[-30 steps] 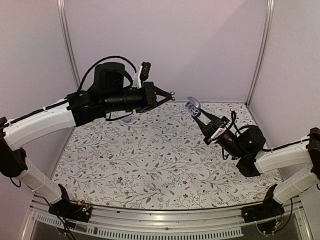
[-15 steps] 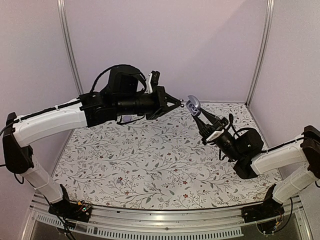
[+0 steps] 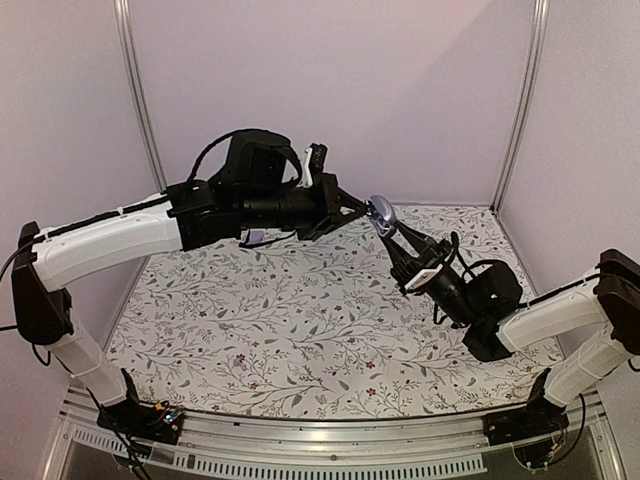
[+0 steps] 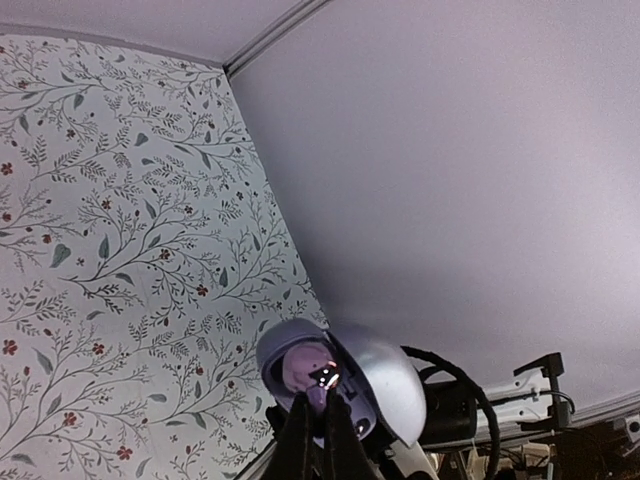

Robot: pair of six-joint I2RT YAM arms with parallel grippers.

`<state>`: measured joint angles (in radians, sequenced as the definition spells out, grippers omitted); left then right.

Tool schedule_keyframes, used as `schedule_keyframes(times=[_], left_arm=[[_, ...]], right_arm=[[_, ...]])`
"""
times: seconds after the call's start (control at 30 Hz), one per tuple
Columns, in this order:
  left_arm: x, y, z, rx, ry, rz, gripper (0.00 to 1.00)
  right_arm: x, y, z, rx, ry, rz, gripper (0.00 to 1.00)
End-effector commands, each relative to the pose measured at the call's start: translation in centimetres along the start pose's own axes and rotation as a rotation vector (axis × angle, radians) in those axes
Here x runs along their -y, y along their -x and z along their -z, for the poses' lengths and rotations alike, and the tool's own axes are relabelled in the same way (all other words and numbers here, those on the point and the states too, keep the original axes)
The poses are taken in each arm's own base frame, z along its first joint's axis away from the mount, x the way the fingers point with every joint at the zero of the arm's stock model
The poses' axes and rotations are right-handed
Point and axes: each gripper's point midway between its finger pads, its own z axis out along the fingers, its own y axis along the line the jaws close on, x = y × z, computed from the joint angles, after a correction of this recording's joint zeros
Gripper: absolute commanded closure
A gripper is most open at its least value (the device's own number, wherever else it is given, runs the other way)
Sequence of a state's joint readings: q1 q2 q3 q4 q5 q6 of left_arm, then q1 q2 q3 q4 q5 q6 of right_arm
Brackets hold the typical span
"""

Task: Insert the wireless bluetooth earbuds into the charging case
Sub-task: Place the left earbud in the left side groove of the charging case.

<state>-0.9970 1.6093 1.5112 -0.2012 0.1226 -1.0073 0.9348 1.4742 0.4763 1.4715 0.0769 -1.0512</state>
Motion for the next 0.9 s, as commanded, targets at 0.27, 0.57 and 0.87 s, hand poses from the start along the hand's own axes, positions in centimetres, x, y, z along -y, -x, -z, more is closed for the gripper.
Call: schedule_keyframes(times=[0.27,0.57,0.87], left_arm=[[0.4,-0.6,-0.8,-0.025,0.005,0.016,1.00],[-0.8,-0.6,-0.3,-0.003,0.035,0.047,1.00],[-0.2,-0.4,-0.3,0.002,0.019,0.047,1.00]], right_arm=[[1.0,0.3,-0.3,0.001,-0.077,0.002,1.00],[1.0,0.4,-0.2,0.006,-0.078,-0.012,1.00],[1.0,0.5,-0.2,0.007,-0.075,-0.008,1.00]])
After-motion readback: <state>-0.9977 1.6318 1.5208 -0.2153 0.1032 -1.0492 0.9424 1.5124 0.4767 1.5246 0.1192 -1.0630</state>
